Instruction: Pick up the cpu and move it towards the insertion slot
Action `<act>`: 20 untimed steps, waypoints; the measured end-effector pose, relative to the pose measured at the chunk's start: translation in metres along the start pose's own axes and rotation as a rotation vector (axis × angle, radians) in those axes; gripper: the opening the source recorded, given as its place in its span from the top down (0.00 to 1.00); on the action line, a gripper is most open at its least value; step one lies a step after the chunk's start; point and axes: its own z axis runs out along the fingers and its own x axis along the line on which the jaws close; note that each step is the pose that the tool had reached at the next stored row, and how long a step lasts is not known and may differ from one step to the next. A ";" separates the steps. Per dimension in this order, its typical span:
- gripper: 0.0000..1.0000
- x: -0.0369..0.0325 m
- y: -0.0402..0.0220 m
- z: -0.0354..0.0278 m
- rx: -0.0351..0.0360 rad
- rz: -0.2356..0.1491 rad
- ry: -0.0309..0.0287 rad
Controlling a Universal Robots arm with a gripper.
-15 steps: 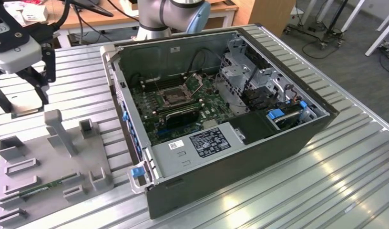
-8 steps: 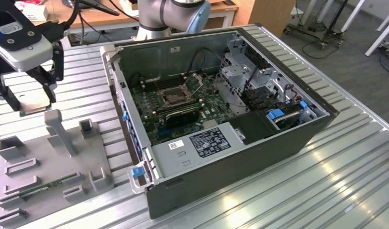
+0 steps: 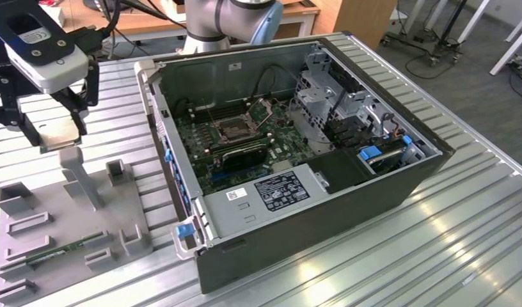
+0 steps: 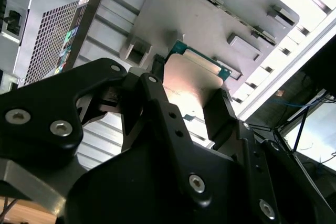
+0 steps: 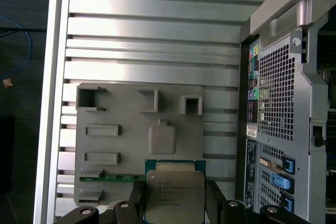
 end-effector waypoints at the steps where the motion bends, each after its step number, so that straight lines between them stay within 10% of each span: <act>1: 0.45 -0.0016 -0.0001 0.0000 0.0000 0.000 0.0000; 20: 0.45 -0.0316 -0.0010 0.0000 0.0000 0.000 0.0000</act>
